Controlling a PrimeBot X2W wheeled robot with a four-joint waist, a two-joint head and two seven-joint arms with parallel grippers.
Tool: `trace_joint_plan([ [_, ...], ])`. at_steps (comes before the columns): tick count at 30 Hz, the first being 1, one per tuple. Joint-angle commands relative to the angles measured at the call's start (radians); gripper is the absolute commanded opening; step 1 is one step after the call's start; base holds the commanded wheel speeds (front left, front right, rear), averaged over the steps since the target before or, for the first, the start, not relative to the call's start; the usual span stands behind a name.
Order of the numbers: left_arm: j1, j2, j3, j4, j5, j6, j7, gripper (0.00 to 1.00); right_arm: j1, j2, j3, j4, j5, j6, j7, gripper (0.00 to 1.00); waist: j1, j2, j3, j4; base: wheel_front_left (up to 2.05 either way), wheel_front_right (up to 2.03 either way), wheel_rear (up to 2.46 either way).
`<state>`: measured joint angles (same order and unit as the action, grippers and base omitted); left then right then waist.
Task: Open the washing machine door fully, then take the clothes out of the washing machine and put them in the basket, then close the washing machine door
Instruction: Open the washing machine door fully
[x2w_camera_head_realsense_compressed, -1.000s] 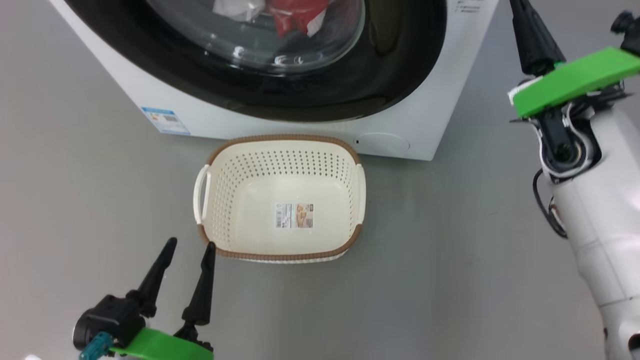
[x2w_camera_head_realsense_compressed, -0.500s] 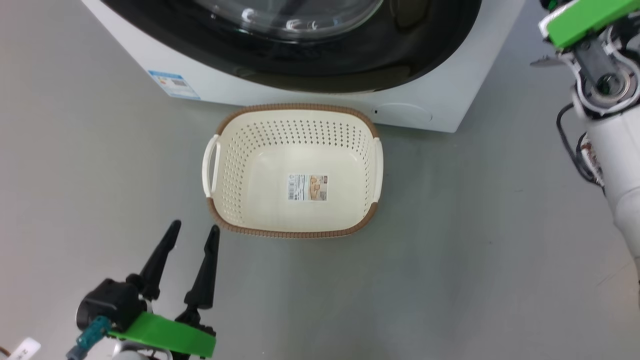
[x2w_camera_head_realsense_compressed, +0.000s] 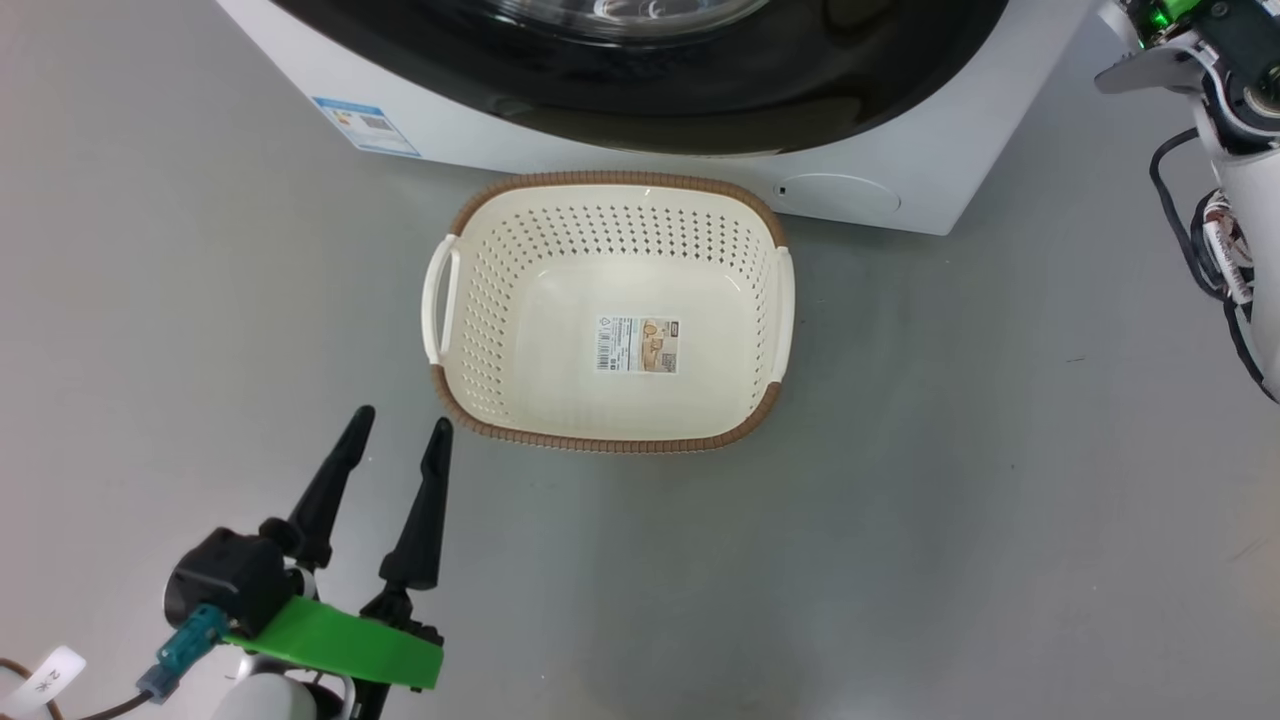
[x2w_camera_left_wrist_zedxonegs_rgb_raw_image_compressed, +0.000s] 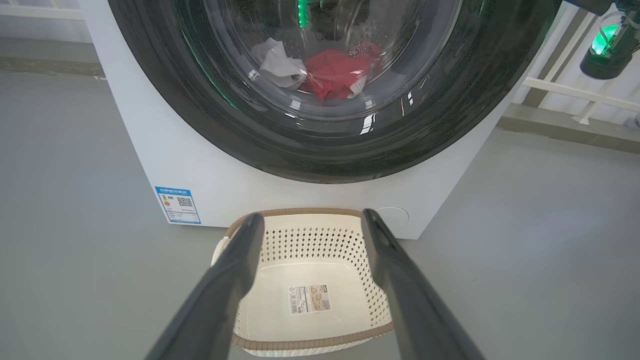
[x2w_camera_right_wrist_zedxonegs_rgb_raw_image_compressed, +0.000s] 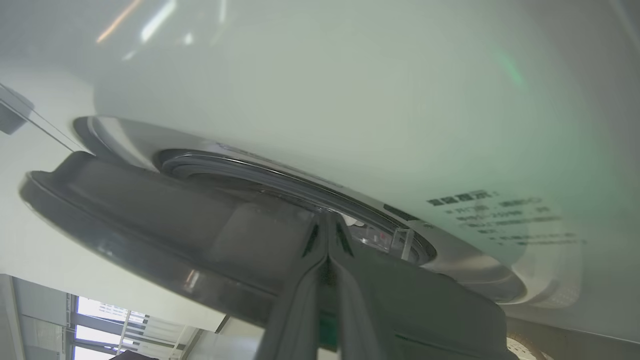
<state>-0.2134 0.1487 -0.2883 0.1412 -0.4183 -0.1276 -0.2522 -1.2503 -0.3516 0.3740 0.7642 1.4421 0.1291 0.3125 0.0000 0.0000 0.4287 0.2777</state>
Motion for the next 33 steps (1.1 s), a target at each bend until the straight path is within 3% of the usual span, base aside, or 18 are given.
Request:
trace_joint_plan([
  [1,-0.016,0.020,0.030,-0.022,-0.005,-0.003,-0.010,1.00,-0.013,0.031,0.008,-0.014,0.021,0.002,0.022,0.00,0.0000,0.0000,0.001,0.004,0.00,0.00,0.00],
  [12,-0.001,0.004,0.014,-0.014,-0.003,-0.003,-0.010,1.00,-0.011,0.043,0.001,0.042,0.090,0.002,0.129,0.00,0.0000,0.0000,-0.030,0.019,0.00,0.00,0.00],
  [33,0.077,-0.007,-0.010,0.012,0.029,-0.003,-0.010,1.00,0.177,0.075,0.042,-0.032,0.149,0.002,0.279,0.00,0.0000,0.0000,-0.176,0.018,0.00,0.00,0.00],
])
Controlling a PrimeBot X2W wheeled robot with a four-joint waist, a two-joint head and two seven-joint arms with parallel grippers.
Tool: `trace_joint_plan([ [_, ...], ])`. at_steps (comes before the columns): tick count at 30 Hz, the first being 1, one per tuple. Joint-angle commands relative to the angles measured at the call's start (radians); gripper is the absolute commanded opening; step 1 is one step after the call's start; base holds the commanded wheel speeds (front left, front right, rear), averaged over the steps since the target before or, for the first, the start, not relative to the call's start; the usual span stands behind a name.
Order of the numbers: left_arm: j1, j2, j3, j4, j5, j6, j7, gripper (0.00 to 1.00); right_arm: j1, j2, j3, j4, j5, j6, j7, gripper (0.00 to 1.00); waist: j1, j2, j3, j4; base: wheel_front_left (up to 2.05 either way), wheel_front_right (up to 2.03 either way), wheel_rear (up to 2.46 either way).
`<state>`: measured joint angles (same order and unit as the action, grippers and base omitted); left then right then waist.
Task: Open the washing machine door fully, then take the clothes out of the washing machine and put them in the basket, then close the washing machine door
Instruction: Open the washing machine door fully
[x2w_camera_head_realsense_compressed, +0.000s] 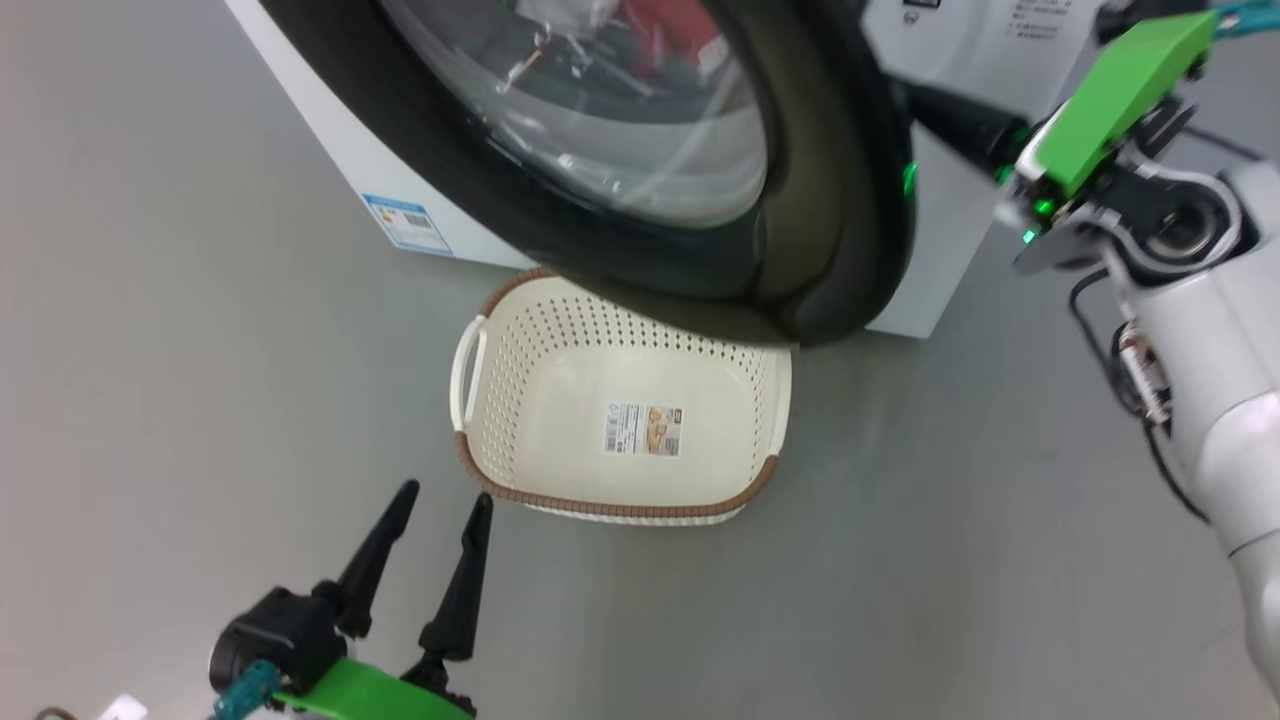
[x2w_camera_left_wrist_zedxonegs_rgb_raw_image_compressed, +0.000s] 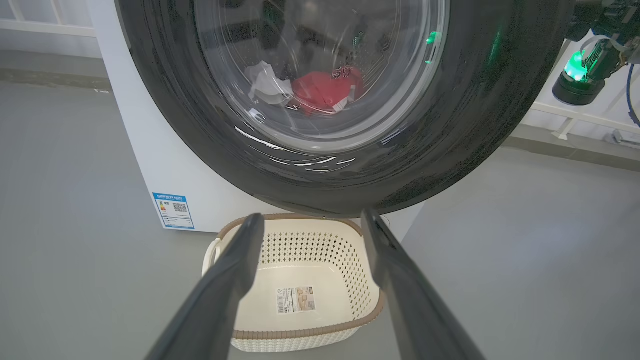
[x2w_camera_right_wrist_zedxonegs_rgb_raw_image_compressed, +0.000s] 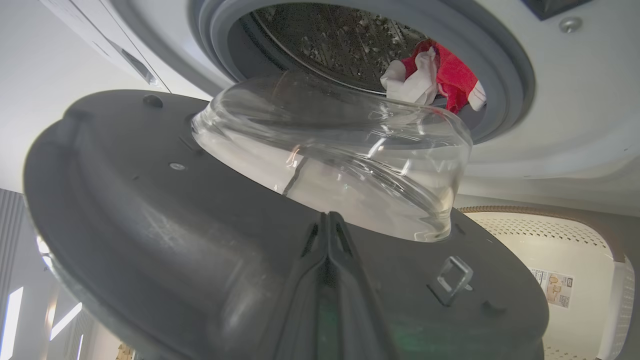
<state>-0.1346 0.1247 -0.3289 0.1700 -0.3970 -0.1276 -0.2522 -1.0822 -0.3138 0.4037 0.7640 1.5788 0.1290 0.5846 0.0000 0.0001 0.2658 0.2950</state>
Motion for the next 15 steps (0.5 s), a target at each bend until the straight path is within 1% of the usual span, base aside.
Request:
trace_joint_plan([
  [1,0.003,0.017,0.030,-0.015,0.010,-0.003,-0.010,1.00,0.021,0.039,0.016,-0.038,0.013,0.002,0.014,0.00,0.0000,-0.0001,-0.021,0.001,0.00,0.00,0.00],
  [8,0.036,0.009,0.033,-0.002,0.026,-0.003,-0.010,1.00,0.116,0.043,0.033,-0.091,0.020,0.002,0.044,0.00,0.0000,-0.0001,-0.086,0.016,0.00,0.00,0.00],
  [15,0.060,0.002,0.036,0.005,0.038,-0.003,-0.010,1.00,0.207,0.045,0.039,-0.158,0.030,0.002,0.063,0.00,0.0000,-0.0001,-0.133,0.048,0.00,0.00,0.00],
])
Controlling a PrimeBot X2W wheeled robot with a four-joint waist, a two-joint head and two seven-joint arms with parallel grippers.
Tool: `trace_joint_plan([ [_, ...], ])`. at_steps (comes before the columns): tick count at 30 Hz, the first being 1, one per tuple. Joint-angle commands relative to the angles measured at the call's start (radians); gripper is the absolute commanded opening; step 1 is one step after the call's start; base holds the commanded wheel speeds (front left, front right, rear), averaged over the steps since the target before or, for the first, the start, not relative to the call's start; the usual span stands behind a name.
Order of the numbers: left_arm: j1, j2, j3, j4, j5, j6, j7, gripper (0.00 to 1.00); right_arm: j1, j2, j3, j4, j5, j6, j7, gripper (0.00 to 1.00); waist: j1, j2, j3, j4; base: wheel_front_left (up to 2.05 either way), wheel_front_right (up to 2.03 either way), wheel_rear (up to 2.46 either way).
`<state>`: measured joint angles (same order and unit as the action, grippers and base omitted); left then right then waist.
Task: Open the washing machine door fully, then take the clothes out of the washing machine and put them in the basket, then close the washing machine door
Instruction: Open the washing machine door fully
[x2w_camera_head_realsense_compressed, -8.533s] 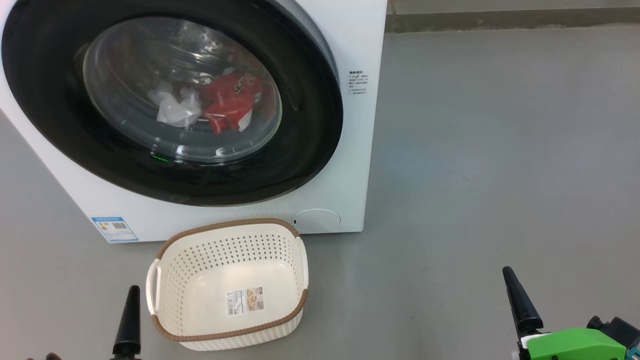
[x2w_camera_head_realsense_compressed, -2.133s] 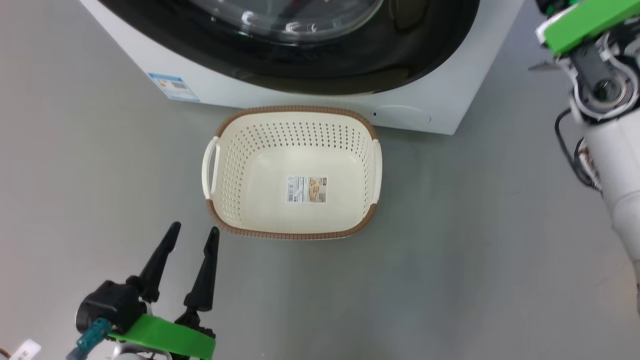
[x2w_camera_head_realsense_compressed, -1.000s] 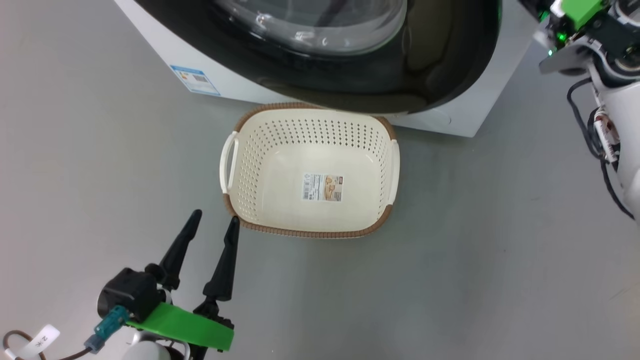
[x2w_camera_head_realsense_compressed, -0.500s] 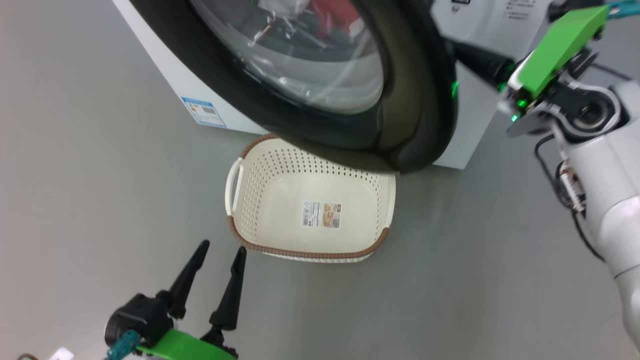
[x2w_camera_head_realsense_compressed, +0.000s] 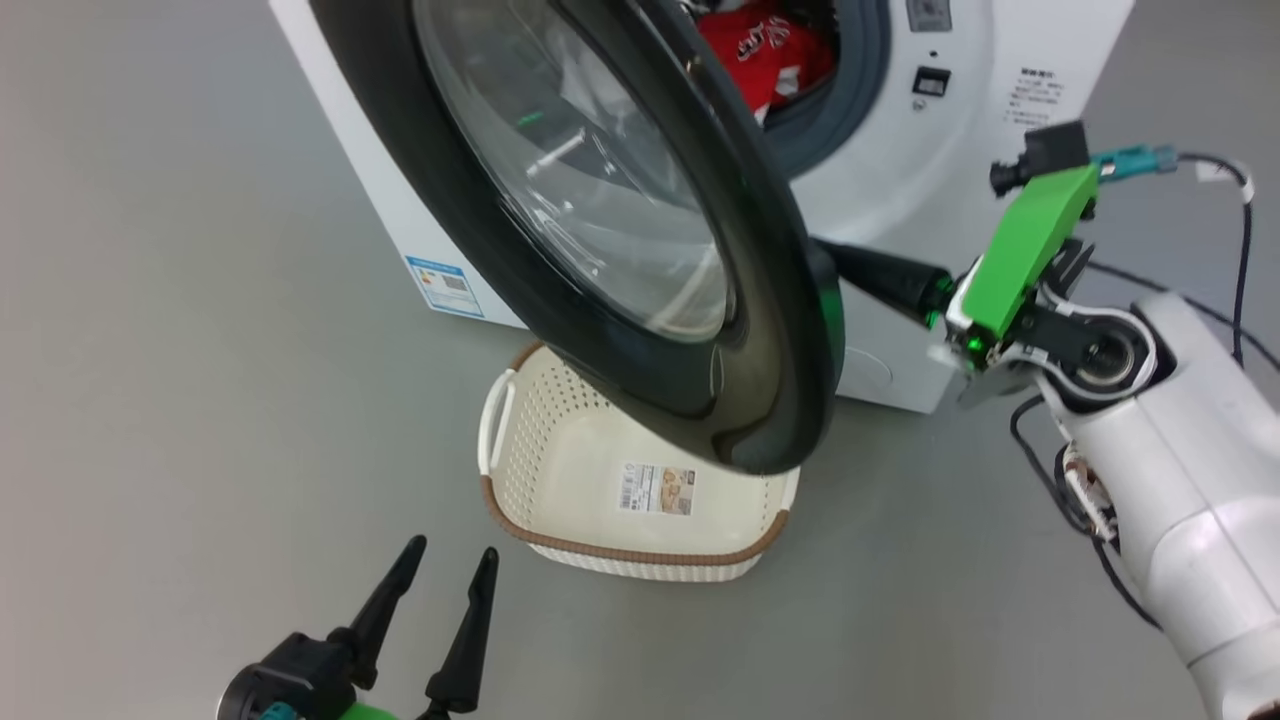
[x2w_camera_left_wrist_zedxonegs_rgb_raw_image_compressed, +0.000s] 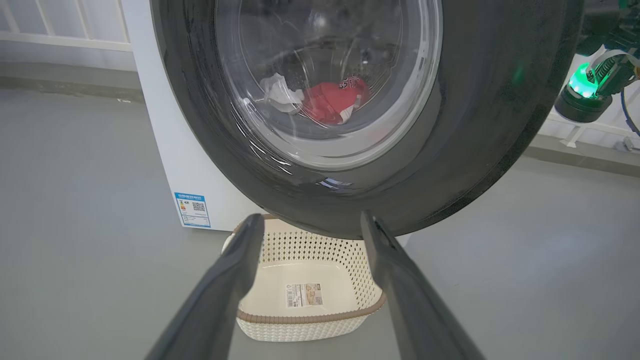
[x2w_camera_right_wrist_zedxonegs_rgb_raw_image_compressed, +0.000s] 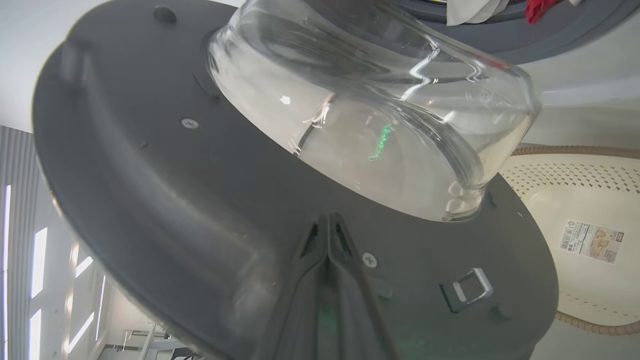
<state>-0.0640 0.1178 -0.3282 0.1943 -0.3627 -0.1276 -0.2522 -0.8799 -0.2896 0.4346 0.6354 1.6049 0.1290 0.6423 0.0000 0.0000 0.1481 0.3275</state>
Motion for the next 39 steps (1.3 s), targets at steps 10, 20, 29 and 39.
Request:
trace_joint_plan([
  [10,0.017,0.002,0.051,-0.010,0.016,-0.003,-0.010,1.00,0.094,0.044,0.033,-0.119,0.005,0.002,0.036,0.00,0.0000,0.0000,-0.061,0.064,0.00,0.00,0.00],
  [20,0.031,-0.005,0.069,0.001,0.026,-0.003,-0.010,1.00,0.161,0.079,0.076,-0.186,-0.007,0.002,0.073,0.00,0.0000,0.0000,-0.083,0.128,0.00,0.00,0.00],
  [29,0.037,-0.011,0.082,0.014,0.034,-0.003,-0.010,1.00,0.188,0.115,0.100,-0.210,-0.016,0.002,0.081,0.00,0.0000,0.0000,-0.105,0.182,0.00,0.00,0.00],
  [39,0.046,-0.025,0.140,0.000,0.045,-0.003,-0.010,1.00,0.156,0.177,0.134,-0.190,-0.033,0.002,0.089,0.00,0.0000,0.0000,-0.092,0.206,0.00,0.00,0.00],
])
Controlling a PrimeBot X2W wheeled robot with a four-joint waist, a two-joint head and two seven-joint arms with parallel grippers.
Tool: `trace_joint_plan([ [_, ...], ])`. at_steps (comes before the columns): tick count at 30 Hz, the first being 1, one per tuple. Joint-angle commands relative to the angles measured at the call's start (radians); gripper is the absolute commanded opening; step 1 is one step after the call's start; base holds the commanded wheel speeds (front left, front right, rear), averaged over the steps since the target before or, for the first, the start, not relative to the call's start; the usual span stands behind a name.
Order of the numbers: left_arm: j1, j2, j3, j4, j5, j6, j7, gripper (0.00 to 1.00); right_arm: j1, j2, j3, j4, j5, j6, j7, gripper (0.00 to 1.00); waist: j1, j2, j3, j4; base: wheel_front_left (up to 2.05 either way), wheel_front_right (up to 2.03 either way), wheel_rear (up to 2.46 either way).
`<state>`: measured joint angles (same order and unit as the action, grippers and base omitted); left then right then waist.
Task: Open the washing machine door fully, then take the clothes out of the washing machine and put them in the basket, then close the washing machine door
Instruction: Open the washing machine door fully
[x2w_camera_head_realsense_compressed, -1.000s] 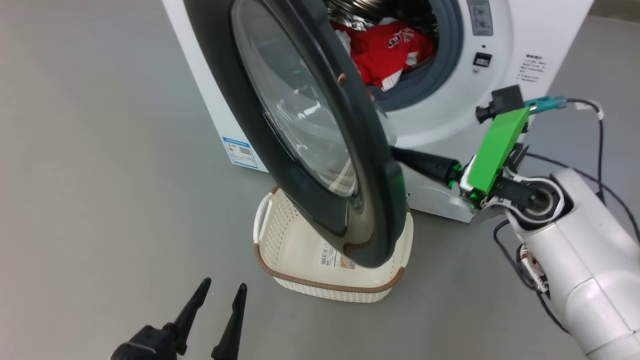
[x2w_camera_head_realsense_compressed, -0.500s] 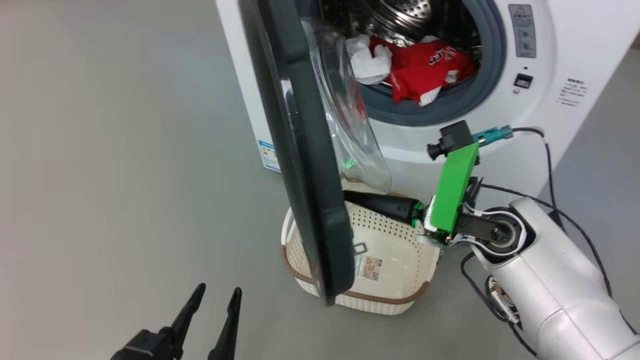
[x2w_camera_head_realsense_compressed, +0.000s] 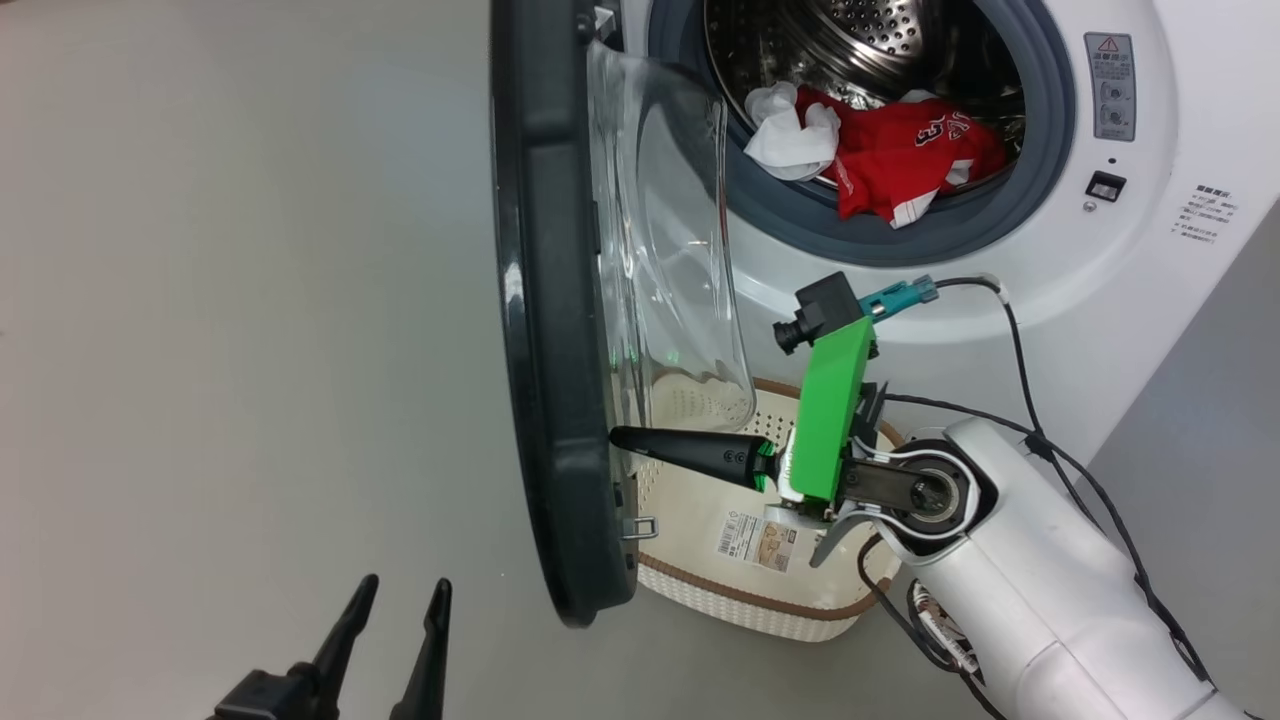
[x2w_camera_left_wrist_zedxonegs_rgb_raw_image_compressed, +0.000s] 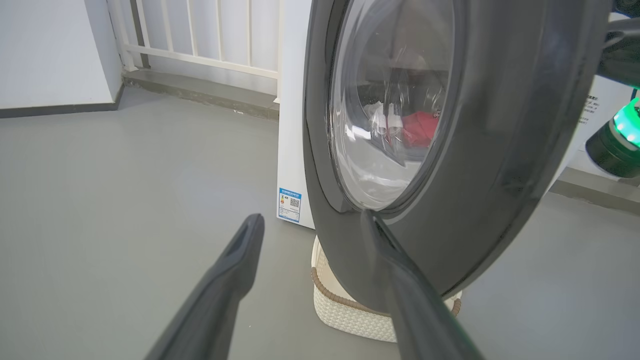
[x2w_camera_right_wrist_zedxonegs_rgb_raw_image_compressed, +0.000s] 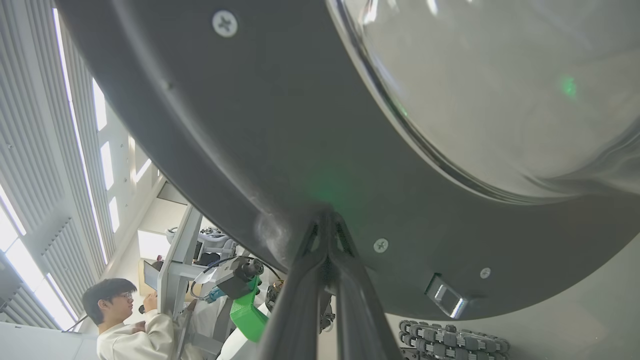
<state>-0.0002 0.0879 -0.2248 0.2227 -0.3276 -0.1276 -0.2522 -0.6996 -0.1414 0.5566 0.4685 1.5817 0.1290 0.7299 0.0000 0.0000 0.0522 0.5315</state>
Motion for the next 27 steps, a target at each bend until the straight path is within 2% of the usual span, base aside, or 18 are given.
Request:
trace_joint_plan([
  [1,-0.017,0.003,0.041,-0.031,0.010,-0.003,-0.010,1.00,-0.031,0.035,0.015,-0.018,-0.010,0.002,0.001,0.00,0.0000,0.0000,0.007,0.004,0.00,0.00,0.00],
  [12,-0.016,-0.014,0.085,-0.054,0.012,-0.003,-0.010,1.00,-0.100,0.080,0.070,0.042,-0.029,0.002,-0.041,0.00,0.0000,0.0000,0.038,0.017,0.00,0.00,0.00],
  [27,-0.016,-0.016,0.089,-0.052,0.010,-0.003,-0.010,1.00,-0.098,0.090,0.118,0.039,-0.013,0.002,-0.091,0.00,0.0000,0.0000,0.032,0.016,0.00,0.00,0.00],
])
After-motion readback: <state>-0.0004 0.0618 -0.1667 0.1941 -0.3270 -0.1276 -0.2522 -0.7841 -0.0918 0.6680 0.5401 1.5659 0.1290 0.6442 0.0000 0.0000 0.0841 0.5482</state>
